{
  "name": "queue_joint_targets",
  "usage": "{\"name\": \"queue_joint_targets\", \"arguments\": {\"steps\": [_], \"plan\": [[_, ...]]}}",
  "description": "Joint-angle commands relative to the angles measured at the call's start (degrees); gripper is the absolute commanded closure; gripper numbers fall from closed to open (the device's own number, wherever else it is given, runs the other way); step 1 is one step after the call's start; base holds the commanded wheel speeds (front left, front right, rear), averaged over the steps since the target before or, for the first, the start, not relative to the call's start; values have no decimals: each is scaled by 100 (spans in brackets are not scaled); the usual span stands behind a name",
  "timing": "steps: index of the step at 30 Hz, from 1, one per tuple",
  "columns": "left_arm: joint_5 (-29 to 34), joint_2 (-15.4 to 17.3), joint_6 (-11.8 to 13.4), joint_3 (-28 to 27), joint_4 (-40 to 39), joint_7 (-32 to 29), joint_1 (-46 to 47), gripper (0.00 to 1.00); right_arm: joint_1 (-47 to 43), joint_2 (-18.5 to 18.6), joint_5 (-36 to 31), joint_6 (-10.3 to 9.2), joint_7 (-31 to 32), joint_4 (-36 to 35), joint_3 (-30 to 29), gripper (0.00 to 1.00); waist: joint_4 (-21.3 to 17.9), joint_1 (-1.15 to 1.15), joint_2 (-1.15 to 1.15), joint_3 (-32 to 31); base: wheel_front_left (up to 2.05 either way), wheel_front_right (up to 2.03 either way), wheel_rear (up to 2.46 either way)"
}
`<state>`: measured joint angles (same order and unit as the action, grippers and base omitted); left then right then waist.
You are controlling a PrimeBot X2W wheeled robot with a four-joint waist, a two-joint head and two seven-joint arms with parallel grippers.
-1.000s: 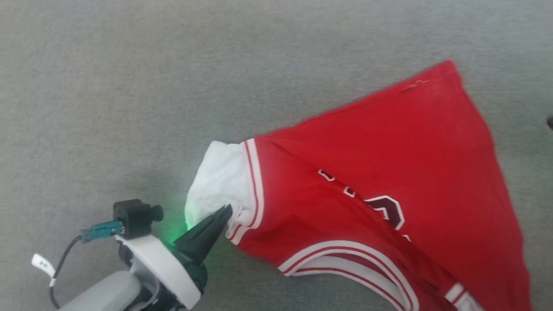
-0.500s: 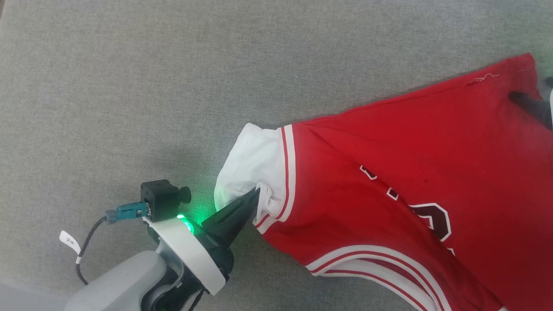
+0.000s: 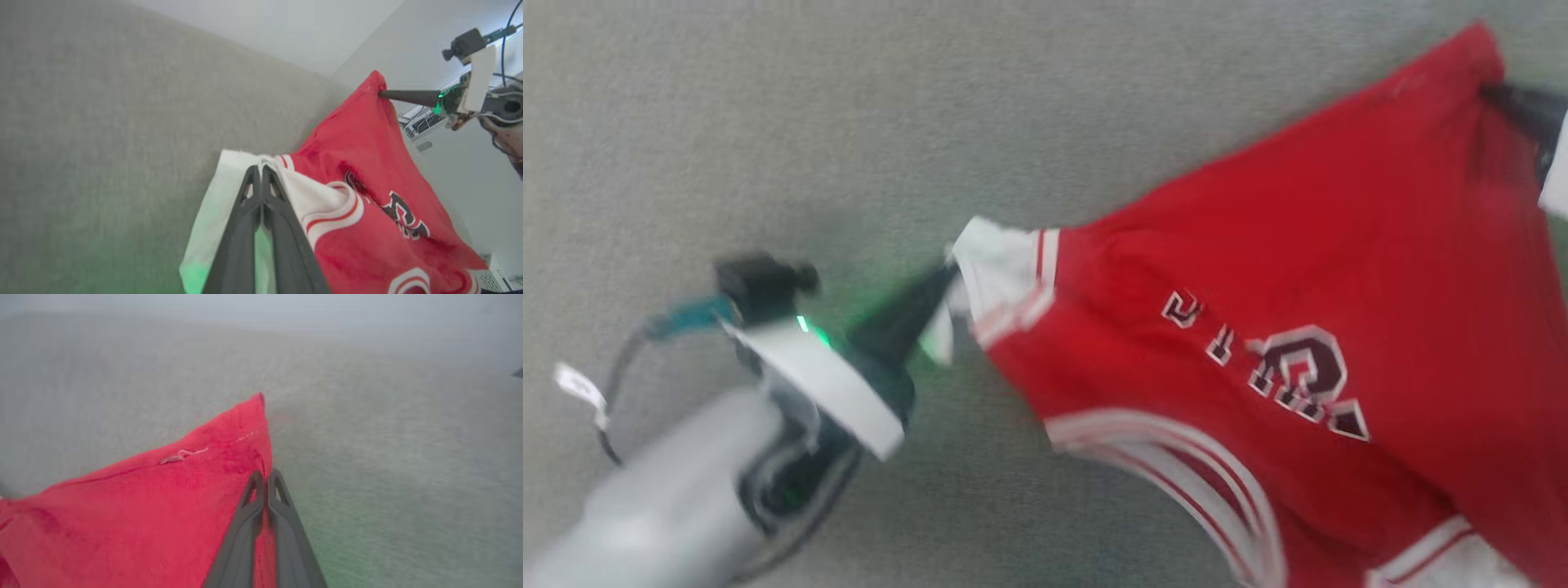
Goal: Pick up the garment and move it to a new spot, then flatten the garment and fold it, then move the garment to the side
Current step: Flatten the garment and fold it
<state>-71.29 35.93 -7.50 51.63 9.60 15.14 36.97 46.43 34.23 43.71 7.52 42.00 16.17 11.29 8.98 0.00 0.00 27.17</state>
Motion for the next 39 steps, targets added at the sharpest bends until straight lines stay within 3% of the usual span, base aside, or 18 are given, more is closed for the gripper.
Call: {"name": "queue_joint_targets", "arguments": {"steps": [1,8,12,18,23,30,39], "plan": [[-74,1,7,-83,15,-2,168,100,109,-42,-35,-6,-124,103,-78,100,-133,0,0,-104,0,0,0],[-801,122,7,-604,499,-198,1705,100,1396,-678,-623,-3,-1549,1130,-993,100,-589,0,0,-31,0,0,0],[-1298,35,7,-1148,1207,-334,2898,100,2428,-1035,-1053,-3,-2325,1729,-1506,100,-848,0,0,161,0,0,0],[-1224,-161,13,-1757,2473,-158,4748,100,3734,-1312,-1568,-15,-3283,2623,-2209,100,-1118,0,0,354,0,0,0],[-1186,-254,16,-2141,2770,2,5599,100,4213,-1360,-1810,-32,-3739,3142,-2485,100,-1196,0,0,347,0,0,0],[-1541,-152,12,-1830,2063,-231,4513,100,3541,-1401,-1453,-21,-3615,3364,-2039,100,-1150,0,0,267,0,0,0],[-2206,205,7,-1770,518,-106,1435,100,1390,-1086,-353,-9,-3078,2474,-1052,100,-1071,0,0,162,0,0,0]]}}
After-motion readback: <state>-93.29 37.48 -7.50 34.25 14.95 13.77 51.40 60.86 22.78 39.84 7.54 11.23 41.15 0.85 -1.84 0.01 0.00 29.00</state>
